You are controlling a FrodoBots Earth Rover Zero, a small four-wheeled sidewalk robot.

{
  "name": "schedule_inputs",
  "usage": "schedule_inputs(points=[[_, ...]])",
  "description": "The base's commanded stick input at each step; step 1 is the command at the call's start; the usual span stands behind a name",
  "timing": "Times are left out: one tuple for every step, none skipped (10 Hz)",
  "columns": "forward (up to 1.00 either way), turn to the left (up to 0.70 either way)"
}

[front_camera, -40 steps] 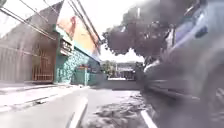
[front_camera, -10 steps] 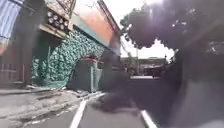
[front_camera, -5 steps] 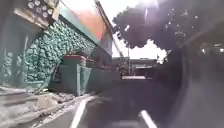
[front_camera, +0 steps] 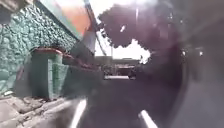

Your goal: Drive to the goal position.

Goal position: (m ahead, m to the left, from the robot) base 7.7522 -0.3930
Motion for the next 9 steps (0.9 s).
schedule_inputs(points=[[1.00, -0.38], [1.00, -0.39], [1.00, -0.38], [1.00, -0.37], [1.00, -0.32], [1.00, -0.05], [1.00, 0.00], [1.00, 0.00], [1.00, 0.00]])
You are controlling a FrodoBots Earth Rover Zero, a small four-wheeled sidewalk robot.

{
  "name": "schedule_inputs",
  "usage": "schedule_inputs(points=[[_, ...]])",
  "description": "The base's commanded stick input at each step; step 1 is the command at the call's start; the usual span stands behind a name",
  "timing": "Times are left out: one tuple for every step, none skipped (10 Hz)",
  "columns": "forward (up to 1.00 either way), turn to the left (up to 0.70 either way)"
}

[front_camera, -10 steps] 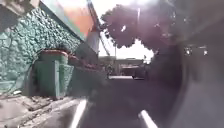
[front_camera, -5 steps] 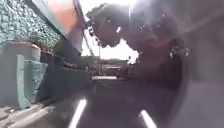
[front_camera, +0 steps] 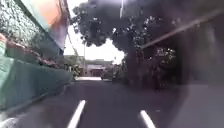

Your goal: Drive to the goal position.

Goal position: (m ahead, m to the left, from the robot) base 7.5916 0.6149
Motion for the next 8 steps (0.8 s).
schedule_inputs(points=[[1.00, 0.00], [1.00, 0.00], [1.00, 0.00], [1.00, 0.00], [1.00, 0.00], [1.00, 0.00], [1.00, 0.00], [1.00, 0.00]])
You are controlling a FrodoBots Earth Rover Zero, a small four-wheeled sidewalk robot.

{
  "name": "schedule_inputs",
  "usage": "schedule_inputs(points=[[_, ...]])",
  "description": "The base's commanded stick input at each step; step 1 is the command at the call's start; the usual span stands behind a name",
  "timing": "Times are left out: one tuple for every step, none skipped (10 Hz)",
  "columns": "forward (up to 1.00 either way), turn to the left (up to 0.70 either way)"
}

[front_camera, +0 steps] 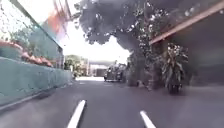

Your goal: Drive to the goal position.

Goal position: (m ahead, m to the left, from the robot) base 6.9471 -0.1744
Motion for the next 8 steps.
schedule_inputs(points=[[1.00, 0.00], [1.00, 0.00], [1.00, 0.00], [1.00, 0.00], [1.00, 0.00], [1.00, 0.00], [1.00, 0.00], [1.00, 0.00]])
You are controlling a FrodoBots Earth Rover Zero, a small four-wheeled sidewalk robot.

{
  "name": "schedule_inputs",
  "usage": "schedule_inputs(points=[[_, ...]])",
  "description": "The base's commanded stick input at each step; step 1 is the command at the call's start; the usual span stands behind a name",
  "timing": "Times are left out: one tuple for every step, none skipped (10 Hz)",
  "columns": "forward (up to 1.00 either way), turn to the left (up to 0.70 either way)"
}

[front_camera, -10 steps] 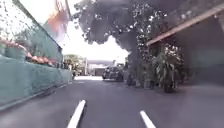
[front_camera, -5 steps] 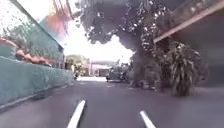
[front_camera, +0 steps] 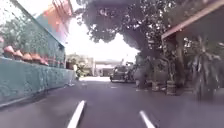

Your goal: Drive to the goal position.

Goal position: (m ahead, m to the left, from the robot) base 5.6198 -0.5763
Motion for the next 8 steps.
schedule_inputs(points=[[1.00, 0.00], [1.00, 0.00], [1.00, 0.00], [1.00, 0.00], [1.00, 0.00], [1.00, 0.00], [1.00, 0.00], [1.00, 0.00]])
